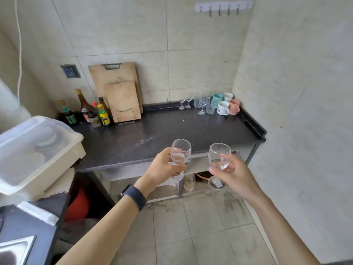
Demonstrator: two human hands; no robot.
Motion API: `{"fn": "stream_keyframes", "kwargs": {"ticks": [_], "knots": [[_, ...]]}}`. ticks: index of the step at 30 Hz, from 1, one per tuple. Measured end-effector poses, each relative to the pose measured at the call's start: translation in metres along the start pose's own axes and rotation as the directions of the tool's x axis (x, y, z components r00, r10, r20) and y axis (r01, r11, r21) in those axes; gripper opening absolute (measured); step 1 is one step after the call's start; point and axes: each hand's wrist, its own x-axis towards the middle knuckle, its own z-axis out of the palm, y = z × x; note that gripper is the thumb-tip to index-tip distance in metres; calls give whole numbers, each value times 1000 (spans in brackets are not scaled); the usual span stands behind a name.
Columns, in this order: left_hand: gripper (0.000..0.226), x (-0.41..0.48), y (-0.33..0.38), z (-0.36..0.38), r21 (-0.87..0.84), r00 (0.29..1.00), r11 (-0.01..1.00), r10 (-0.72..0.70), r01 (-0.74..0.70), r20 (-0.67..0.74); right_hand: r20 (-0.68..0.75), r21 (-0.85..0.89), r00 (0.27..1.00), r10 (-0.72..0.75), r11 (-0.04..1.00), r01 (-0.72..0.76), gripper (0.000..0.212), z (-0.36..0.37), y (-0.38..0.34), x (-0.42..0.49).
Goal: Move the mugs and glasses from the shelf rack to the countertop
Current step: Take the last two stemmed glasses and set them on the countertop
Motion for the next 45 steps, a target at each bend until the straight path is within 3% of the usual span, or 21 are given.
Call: {"fn": "stream_keyframes", "kwargs": {"ticks": [8,14,23,33,45], "knots": [[47,117,-23,40,-35,994,993,-112,112,11,-44,-13,994,101,995,-101,40,-28,49,103],[45,212,-36,66,-63,976,981,-192,186,-103,16,-2,985,172,985,-172,35,-59,83,205],[46,314,-42,88,-113,931,947,-317,300,-181,122,-74,969,215,976,-207,53,-79,114,333],[47,408,-91,73,-54,870,887,-461,459,-175,200,-191,901,385,917,-350,55,-32,134,448],[48,575,-123,11,-20,857,871,-488,492,-168,173,-277,881,440,880,-385,54,30,114,620]]}}
